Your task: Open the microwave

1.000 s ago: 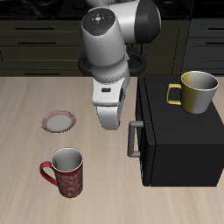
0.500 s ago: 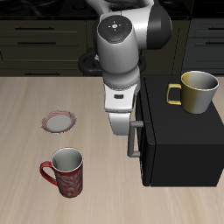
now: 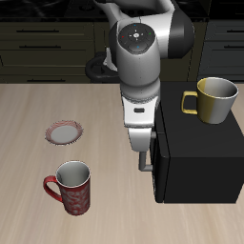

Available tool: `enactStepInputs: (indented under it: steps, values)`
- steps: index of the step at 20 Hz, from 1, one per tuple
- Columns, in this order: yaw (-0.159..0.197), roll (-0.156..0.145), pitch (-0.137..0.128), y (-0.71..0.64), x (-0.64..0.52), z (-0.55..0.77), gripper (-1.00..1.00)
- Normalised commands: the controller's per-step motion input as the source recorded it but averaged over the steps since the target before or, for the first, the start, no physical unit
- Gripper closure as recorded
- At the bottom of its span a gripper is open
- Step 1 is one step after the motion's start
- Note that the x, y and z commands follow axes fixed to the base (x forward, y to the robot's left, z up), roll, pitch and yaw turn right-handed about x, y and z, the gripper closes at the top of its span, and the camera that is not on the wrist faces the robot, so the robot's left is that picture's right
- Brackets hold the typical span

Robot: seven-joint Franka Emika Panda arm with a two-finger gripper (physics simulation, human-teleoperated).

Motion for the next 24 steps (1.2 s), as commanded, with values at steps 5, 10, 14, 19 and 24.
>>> enactStepInputs:
  steps: [5, 10, 14, 19, 24]
  values:
    - [0.014, -0.002, 0.013, 0.10, 0.00, -0.10, -1.00]
    - [0.004, -0.004, 0.004, 0.08, -0.03, -0.06, -1.00]
    - [0.015, 0.002, 0.023, 0.17, -0.01, -0.18, -1.00]
    - [0.054, -0.014, 0.031, 0.13, -0.03, -0.31, -1.00]
    - [0.040, -0.014, 0.037, 0.09, -0.05, -0.40, -1.00]
